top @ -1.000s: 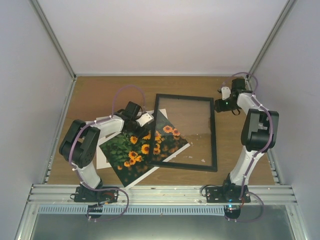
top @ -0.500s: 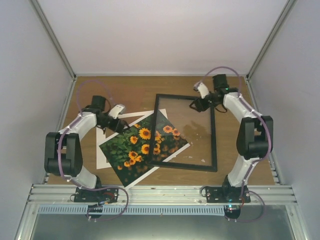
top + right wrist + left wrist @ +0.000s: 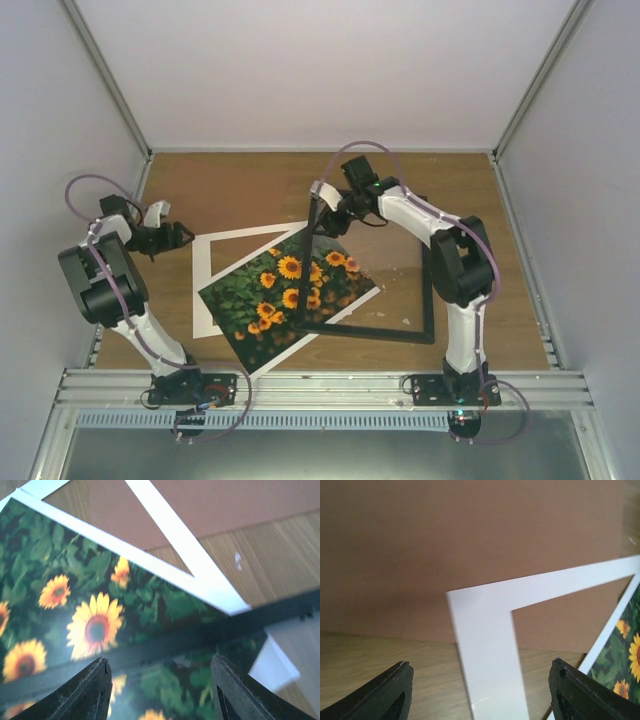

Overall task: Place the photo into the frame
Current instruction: Move the photo frame to the center of the board.

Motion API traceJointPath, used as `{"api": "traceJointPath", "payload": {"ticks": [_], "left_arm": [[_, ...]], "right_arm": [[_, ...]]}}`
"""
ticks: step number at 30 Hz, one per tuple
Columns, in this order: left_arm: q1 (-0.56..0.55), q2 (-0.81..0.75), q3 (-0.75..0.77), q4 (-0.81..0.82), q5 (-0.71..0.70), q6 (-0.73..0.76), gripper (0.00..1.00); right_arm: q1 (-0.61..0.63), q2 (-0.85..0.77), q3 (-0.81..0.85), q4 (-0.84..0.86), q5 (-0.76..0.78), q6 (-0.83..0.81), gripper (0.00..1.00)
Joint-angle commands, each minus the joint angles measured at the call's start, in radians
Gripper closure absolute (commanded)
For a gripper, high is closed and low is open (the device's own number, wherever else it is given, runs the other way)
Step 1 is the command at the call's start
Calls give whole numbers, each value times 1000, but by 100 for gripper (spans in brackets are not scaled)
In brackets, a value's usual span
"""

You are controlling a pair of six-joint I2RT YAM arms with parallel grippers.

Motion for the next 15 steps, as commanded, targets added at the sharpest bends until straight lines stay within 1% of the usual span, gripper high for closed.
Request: {"api": "traceJointPath", "payload": {"ticks": [1,5,9,12,15], "left_arm": [[31,40,9,26,58,-62,24],[34,70,13,60,53,-84,24],[36,107,7,65,57,-91,24],[35,125,-10,67,63,-84,24],[34,122,-36,75,67,-83,25]], "right_arm": [[80,107,126,67,45,65,45],[135,224,270,96,70,146,50],[183,325,378,102,116,166,54],[205,384,413,118,165,180,56],[219,426,427,144,233,197,57]]}}
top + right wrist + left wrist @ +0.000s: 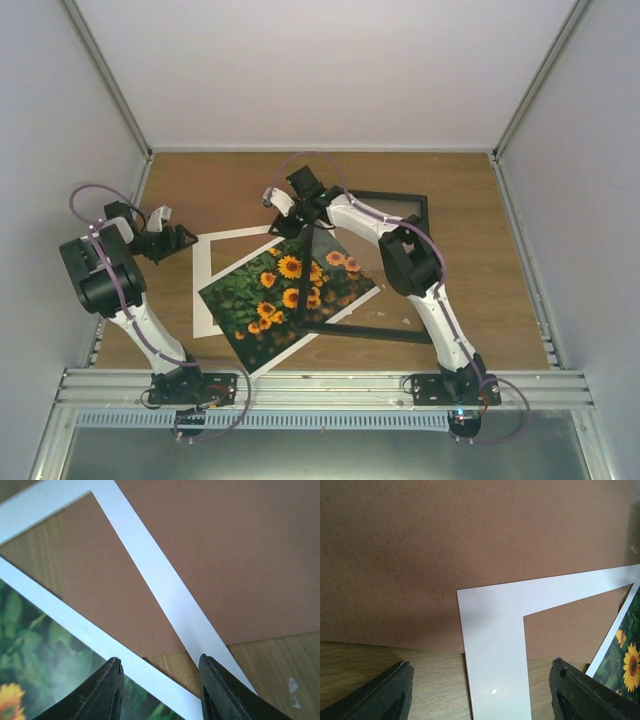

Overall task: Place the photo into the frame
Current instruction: Move the photo frame to the center of the board, then pick up the photo frame item at the center of the board.

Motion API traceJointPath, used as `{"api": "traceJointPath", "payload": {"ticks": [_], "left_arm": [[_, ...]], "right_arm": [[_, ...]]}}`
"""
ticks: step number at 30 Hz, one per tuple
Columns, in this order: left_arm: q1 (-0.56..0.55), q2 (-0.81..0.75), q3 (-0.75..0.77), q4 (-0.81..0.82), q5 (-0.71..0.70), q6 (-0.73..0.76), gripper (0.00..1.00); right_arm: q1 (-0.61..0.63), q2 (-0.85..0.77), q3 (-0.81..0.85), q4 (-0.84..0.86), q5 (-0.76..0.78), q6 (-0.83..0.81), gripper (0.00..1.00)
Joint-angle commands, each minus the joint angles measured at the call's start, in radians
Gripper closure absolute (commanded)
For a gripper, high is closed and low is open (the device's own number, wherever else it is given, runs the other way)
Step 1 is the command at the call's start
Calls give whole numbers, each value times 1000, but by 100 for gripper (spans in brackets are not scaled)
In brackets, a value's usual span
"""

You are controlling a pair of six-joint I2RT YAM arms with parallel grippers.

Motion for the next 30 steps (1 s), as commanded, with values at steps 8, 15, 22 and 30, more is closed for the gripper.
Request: {"api": "traceJointPath", "payload": {"ticks": [8,15,22,30], "left_arm": [[-5,-14,-113,61,4,-7,24],[-4,-54,-133,89,-11,-13,23],[-6,-61,-135,67,-19,7,24],[-13,-54,-164,89,0,-28,24]], "right_arm": [[21,133,68,33,248,58,57],[1,-30,-68,-13,189,4,54],[-83,-78,-255,-43,235,-99,55],[-85,-48,-107,-78,145,-90,54]]}}
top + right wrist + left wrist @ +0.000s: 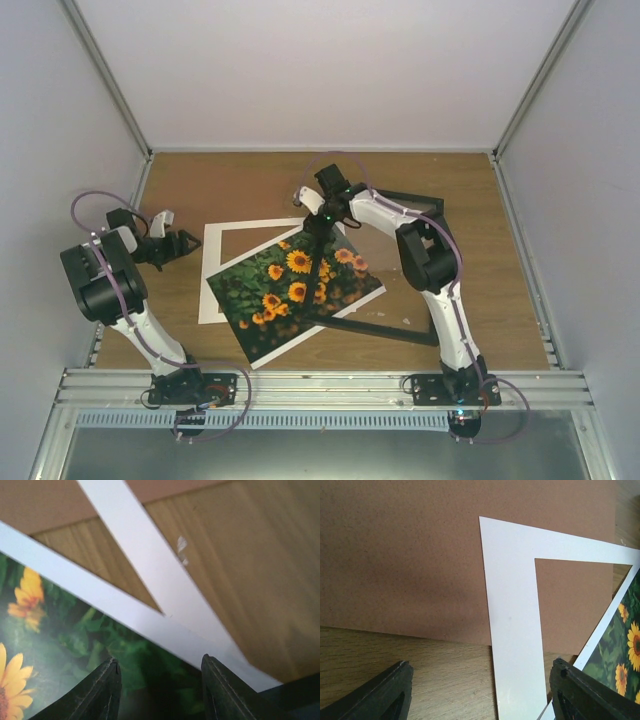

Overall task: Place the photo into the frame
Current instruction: Pick up the photo frame item at the center of the board.

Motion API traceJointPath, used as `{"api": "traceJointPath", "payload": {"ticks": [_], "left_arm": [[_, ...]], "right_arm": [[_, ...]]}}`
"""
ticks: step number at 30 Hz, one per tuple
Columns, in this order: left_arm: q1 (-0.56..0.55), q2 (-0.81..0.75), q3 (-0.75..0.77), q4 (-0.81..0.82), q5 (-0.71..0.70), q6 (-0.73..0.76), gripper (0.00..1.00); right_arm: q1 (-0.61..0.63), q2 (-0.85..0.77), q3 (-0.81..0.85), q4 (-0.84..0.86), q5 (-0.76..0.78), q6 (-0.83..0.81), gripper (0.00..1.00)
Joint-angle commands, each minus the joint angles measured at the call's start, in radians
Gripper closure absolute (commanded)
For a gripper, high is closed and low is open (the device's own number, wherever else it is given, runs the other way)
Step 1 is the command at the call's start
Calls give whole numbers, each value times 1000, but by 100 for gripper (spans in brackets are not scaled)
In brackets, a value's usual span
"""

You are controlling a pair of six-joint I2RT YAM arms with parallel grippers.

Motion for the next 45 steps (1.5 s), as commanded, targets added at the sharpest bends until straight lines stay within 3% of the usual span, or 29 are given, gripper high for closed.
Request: {"api": "traceJointPath", "payload": {"ticks": [1,9,21,27,34,41,45], "left_arm": [[-17,17,-31,-25,-31,-31,24],[-72,62,21,-30,-29,-51,24],[-87,57,-24,-127,10,-40,26],[-147,89,-35,-111,68,-67,26],[-164,113,-28,-72,254,-57,27],[-171,80,-56,71,491,-99,25],[-189,60,-75,177,520,-160,20]], "right_arm": [[21,34,117,-56,-54,22,54],[46,153,245,-25,0,123,54],[54,236,239,-15,42,129,58],[62,246,226,-22,20,138,60],[77,245,210,-19,9,141,63],[91,245,201,-17,-2,140,63],[101,244,200,-15,-13,139,63]]}}
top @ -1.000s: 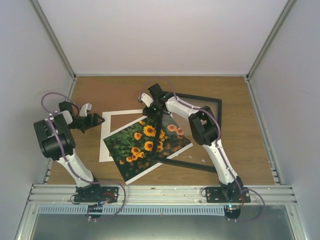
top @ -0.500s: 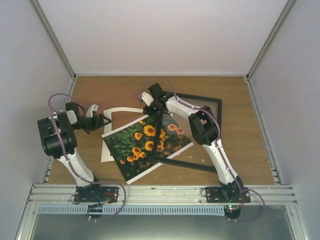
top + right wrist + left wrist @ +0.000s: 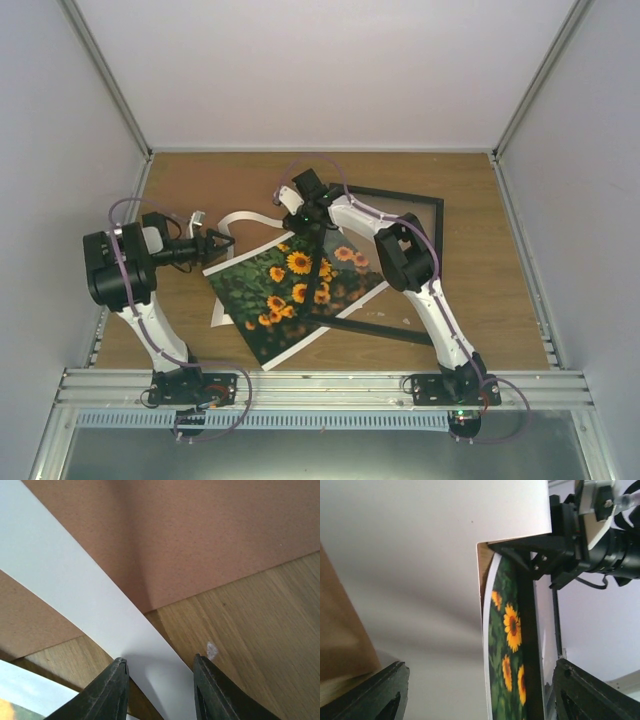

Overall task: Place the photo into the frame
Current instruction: Pick up the photo frame item at the center of the board.

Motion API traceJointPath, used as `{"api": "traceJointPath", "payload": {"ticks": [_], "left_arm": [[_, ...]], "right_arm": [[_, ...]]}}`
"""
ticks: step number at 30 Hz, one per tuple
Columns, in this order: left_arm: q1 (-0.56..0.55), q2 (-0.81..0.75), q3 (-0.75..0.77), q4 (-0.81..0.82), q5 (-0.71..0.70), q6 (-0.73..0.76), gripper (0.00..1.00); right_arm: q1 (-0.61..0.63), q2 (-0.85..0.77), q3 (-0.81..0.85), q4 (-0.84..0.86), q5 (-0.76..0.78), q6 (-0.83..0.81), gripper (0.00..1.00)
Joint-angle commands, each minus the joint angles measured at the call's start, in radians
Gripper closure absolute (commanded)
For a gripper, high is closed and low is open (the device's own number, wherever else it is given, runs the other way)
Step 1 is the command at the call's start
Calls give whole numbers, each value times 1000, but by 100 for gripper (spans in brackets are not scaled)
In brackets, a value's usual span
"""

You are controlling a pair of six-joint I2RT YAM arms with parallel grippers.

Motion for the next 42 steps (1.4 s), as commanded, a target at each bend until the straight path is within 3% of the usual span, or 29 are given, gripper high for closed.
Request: {"api": "traceJointPath", "payload": {"ticks": [1,8,12,16,29,36,42], "left_arm": [[-33,-12,-15,145,98,-68,19],[-69,-2,-5,271,-139,-212,21],[-69,22,33,275,-154,-246,22],[-69,55,58,233,-168,-221,25],[-69,98,68,150,-165,-164,28],[-69,102,73,148,-156,-164,28],[-60,81,82,128,-148,-136,28]], "right_arm": [[36,59,-34,-55,-43,18,63],[45,53,-33,-53,-57,15,58],[45,39,-32,-49,-76,13,46],[46,35,-14,-24,-46,15,41],[66,63,43,183,159,-4,41],[93,65,31,317,296,-31,57],[99,-12,-64,434,358,-62,58]]}}
